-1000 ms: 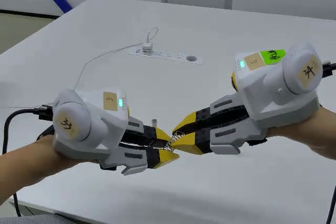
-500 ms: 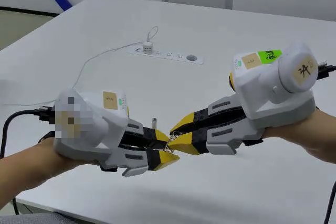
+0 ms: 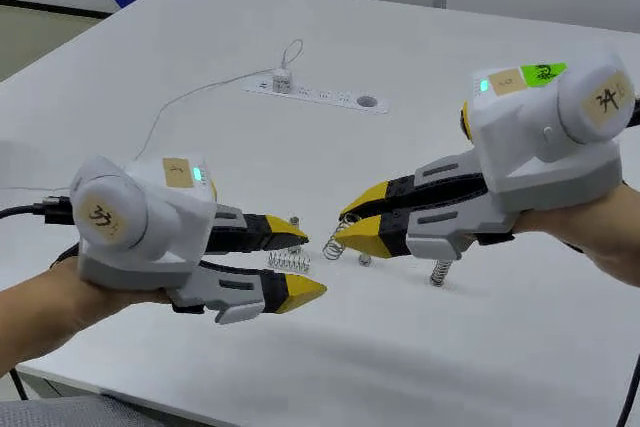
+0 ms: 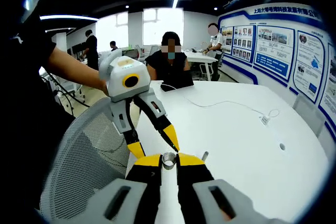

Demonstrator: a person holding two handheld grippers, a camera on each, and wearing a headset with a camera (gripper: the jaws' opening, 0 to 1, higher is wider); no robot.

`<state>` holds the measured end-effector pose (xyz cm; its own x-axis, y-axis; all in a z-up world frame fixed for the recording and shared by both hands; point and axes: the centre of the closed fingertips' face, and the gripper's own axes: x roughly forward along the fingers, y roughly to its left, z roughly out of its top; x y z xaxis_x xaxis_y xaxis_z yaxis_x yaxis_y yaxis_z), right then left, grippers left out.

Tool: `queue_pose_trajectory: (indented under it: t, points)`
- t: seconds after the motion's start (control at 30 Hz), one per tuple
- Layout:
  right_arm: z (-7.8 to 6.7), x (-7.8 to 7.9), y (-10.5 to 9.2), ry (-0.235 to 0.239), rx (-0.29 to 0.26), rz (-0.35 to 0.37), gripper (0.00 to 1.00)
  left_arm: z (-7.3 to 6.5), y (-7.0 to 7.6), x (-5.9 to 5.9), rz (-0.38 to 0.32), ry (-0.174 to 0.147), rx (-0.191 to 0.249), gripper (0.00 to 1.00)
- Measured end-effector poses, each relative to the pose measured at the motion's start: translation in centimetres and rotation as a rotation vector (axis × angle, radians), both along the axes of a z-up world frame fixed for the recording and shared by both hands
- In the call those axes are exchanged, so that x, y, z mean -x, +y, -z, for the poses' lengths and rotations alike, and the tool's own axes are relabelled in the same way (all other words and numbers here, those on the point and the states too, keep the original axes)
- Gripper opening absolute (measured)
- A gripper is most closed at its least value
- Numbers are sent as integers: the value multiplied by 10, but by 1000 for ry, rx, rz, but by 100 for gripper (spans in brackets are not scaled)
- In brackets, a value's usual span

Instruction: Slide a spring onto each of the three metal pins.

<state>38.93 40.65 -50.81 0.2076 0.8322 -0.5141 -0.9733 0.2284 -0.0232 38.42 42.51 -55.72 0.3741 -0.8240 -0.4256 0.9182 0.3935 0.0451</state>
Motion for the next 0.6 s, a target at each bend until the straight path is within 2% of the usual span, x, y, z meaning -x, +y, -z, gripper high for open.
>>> queue_pose_trajectory:
  t: [0.2, 0.47, 0.6]
  points:
    - [1, -17, -13, 0, 4, 50, 11, 5, 11, -1, -44, 17, 24, 42]
    - [8, -36, -27, 7, 18, 108, 11, 21, 19, 2, -82, 56, 30, 46]
    - [14, -48, -35, -4, 44, 140, 11, 27, 25, 0, -113, 70, 29, 48]
